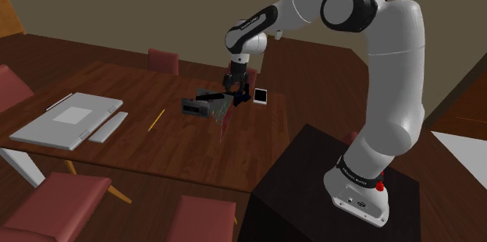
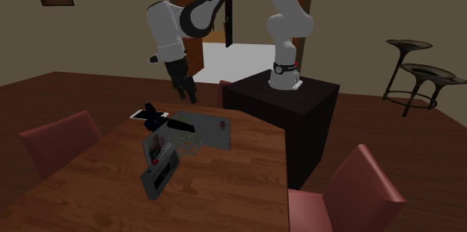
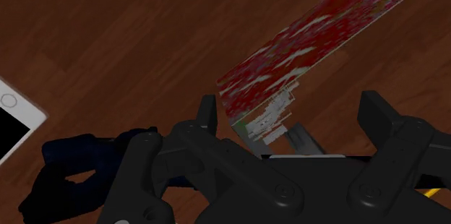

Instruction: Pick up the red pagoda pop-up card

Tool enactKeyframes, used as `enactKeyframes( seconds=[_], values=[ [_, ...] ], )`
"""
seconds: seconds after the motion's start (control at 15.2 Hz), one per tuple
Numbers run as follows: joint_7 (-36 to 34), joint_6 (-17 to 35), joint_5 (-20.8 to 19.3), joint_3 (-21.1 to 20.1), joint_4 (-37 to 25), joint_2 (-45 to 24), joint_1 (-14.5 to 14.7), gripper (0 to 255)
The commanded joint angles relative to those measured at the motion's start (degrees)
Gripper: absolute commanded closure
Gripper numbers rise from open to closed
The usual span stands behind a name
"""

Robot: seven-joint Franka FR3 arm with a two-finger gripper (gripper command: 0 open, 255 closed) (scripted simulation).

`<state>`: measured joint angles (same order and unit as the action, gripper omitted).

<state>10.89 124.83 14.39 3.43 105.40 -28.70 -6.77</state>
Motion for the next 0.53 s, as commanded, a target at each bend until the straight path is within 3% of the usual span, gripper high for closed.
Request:
enactKeyframes(
  seconds=[0.0,0.13,0.46],
  values=[
    [0.14,-0.26,0.71,-0.08,-4.86,-4.57,-0.74,0],
    [0.1,-0.65,1.2,-0.2,-9.16,-8.44,-1.35,0],
    [0.71,1.75,1.63,-0.48,-9.37,-11.09,-1.49,0]
  ],
)
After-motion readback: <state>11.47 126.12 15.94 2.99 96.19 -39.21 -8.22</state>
